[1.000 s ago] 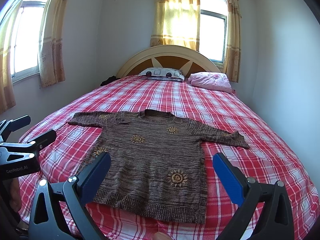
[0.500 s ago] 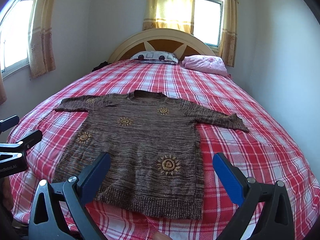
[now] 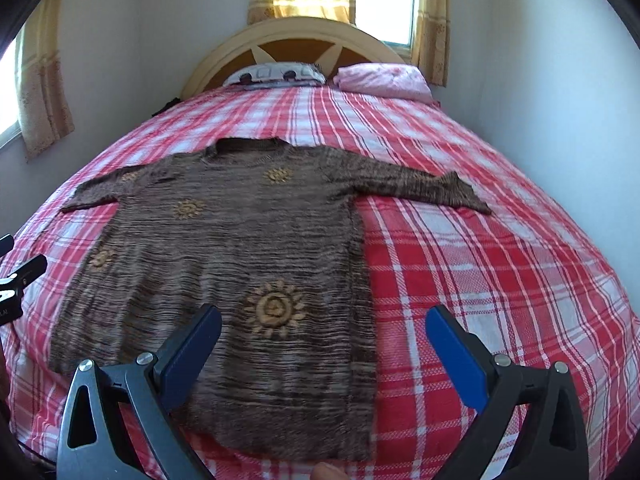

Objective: Fold small clothes
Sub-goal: 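Move the right gripper to the cuff of the sleeve nearest it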

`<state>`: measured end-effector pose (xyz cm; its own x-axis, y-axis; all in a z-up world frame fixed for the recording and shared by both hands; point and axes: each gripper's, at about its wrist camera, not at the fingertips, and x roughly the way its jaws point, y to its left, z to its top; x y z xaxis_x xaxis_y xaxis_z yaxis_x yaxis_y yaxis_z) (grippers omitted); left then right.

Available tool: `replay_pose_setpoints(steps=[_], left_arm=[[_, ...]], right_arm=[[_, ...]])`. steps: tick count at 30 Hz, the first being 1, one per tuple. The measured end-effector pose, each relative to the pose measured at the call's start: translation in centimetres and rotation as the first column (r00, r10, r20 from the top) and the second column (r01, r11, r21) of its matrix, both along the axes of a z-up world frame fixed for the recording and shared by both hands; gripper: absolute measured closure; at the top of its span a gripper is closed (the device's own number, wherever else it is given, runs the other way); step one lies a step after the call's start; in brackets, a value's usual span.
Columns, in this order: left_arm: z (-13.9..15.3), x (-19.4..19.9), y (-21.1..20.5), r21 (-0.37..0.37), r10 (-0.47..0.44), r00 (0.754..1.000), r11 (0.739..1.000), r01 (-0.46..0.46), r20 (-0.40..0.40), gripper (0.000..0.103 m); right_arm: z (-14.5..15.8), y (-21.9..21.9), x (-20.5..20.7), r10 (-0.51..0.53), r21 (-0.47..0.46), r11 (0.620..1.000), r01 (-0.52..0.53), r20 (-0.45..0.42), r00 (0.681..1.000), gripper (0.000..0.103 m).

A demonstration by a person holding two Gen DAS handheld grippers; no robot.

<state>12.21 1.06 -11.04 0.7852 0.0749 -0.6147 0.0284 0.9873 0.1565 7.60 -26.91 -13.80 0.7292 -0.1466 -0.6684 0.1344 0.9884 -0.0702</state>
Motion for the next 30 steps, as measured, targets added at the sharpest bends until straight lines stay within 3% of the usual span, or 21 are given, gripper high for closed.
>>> replay_pose_setpoints(steps=[10, 18, 23, 25, 30], left_arm=[[-1.4, 6.9, 0.7, 0.04, 0.036, 0.999, 0.999, -0.036, -0.006, 0.0], [-2.8, 12.1, 1.6, 0.064, 0.084, 0.996, 0.995, -0.082, -0.025, 0.0], [-3.7, 14.5, 2.0, 0.055, 0.107, 0.993, 0.993, -0.104, -0.049, 0.0], [-4.1, 15.3, 2.0, 0.056, 0.116, 0.992, 0.992, -0.113, -0.054, 0.0], [-5.0, 16.8, 2.5, 0.041, 0.14, 0.987, 0.99, -0.137, -0.077, 0.0]], right_arm=[[-0.2, -7.9, 4.2, -0.105, 0.021, 0.994, 0.106, -0.013, 0.994, 0.001], [0.2, -15.1, 7.7, -0.195, 0.119, 0.974, 0.193, 0.008, 0.981, 0.002], [0.2, -19.9, 10.2, -0.262, 0.194, 0.947, 0.256, 0.004, 0.965, 0.022], [0.1, -21.9, 11.3, -0.3, 0.224, 0.929, 0.294, -0.006, 0.954, 0.026], [-1.0, -26.8, 13.8, -0.368, 0.362, 0.861, 0.357, -0.041, 0.929, 0.044]])
